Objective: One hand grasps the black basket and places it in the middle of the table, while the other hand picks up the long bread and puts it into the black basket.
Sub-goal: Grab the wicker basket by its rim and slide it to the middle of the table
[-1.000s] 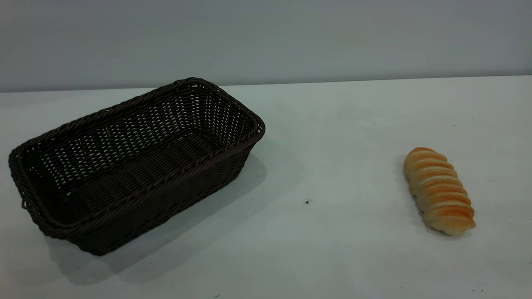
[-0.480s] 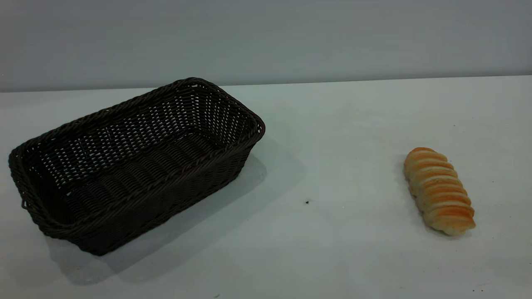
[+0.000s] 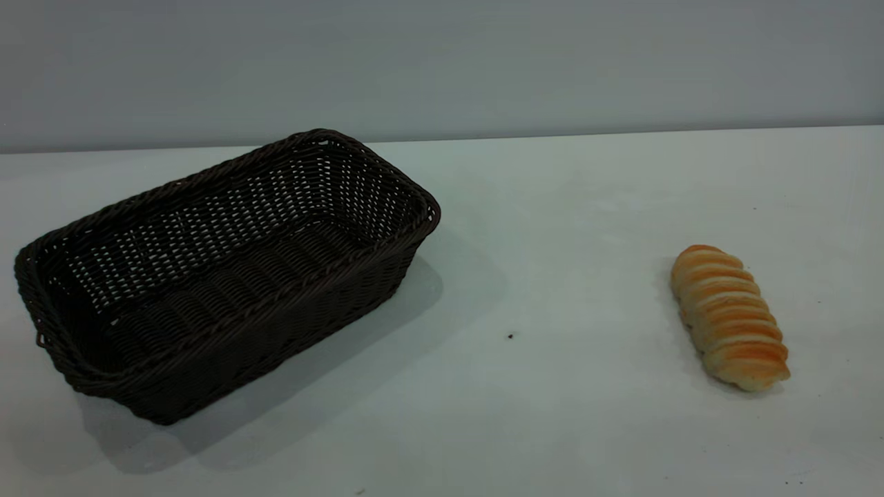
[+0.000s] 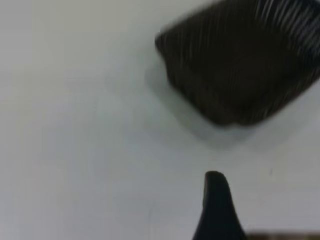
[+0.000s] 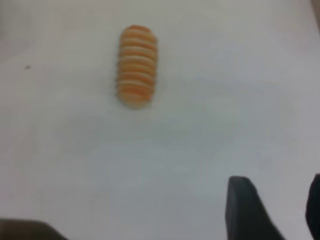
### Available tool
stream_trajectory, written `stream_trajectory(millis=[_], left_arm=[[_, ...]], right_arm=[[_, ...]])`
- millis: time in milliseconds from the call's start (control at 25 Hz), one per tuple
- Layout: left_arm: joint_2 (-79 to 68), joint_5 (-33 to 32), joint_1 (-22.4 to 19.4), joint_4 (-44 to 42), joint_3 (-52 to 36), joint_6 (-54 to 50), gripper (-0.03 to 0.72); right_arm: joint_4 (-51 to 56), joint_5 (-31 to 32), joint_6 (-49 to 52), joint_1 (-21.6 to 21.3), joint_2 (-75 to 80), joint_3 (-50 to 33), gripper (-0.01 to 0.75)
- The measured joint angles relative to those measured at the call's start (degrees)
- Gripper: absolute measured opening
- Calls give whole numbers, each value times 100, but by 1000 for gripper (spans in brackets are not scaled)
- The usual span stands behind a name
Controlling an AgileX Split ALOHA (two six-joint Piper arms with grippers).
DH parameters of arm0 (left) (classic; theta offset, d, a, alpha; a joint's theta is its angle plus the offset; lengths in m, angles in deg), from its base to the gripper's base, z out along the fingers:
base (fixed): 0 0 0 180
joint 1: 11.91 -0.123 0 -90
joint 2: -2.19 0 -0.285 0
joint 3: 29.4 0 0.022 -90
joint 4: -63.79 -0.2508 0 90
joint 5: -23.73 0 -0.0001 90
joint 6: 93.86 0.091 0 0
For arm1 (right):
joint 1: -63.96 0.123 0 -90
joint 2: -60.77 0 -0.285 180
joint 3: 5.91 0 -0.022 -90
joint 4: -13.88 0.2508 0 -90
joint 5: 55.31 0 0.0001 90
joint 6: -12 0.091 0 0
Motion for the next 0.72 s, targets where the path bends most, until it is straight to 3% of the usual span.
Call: stream_trajectory(millis=[320,720], left_arm=[[-2782,821,0,0,258,-457,568],[-5680,1018,0,204,1886,-477,568]], right_arm=[[1000,-1178,-881,0,1766,189,465],[1732,-2414,-1449,0,3273,241,479]])
